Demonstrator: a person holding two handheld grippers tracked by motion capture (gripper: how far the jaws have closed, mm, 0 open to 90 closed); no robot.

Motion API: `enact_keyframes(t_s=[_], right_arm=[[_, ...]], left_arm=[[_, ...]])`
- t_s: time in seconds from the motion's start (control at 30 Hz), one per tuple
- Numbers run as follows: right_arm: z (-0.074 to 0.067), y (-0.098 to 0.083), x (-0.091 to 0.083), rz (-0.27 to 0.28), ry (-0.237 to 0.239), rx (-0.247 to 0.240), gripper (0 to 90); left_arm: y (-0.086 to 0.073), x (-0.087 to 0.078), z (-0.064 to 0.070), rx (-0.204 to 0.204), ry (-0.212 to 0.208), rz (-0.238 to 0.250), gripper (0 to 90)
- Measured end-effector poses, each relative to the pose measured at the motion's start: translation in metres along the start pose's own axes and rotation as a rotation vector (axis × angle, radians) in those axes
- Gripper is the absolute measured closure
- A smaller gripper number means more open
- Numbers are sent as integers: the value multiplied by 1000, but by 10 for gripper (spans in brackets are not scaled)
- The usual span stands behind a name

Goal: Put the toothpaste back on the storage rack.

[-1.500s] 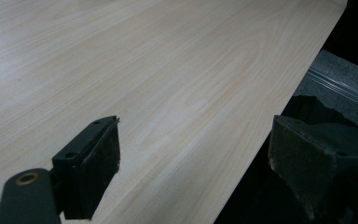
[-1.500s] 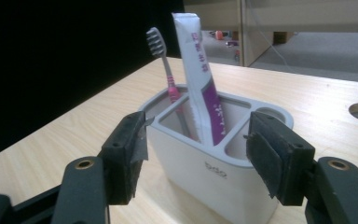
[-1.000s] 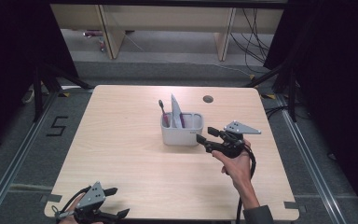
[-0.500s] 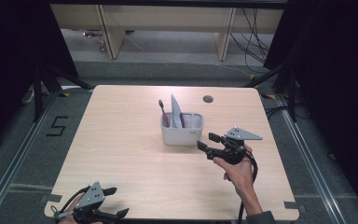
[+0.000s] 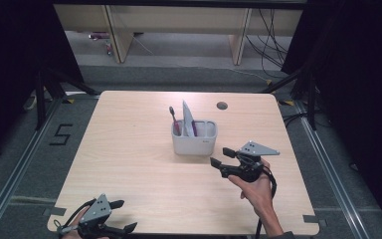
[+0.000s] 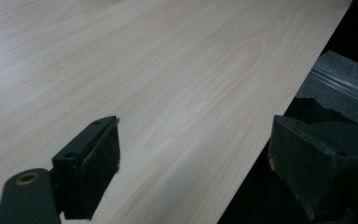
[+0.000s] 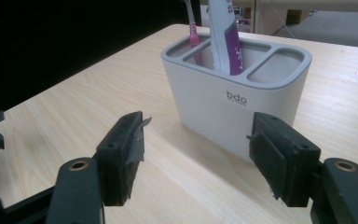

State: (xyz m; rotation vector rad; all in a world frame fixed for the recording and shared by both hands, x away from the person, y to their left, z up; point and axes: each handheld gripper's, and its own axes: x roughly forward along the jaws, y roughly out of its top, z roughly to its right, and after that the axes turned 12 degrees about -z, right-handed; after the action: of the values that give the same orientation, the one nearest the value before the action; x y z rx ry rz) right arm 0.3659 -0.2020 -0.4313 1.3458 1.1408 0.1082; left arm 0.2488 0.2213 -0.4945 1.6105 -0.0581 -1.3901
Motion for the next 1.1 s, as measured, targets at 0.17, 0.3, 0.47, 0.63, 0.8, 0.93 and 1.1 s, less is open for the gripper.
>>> enact_keyframes(t_s=[0.17, 0.3, 0.47, 0.63, 0.8, 0.93, 1.1], right_arm=[[0, -8, -4, -6, -4, 20, 355], [0, -15, -8, -21, -13, 30, 353], [1, -25, -9, -32, -17, 27, 346], [-2, -33, -12, -48, -9, 41, 343], [-5, -40, -11, -50, 5, 31, 336], [-9, -45, -12, -67, 2, 53, 324], [-10, -52, -14, -77, -13, 49, 287]], left_arm=[[0, 0, 0, 8, 1, -6, 159], [0, -1, -2, 36, 17, -34, 159], [-1, 0, -1, 29, 25, -21, 159], [-1, 0, -1, 31, 30, -25, 159], [-2, -1, 0, 20, 17, -11, 159], [-1, -1, 1, 6, 12, -7, 159], [-2, -2, -2, 28, 23, -21, 159]])
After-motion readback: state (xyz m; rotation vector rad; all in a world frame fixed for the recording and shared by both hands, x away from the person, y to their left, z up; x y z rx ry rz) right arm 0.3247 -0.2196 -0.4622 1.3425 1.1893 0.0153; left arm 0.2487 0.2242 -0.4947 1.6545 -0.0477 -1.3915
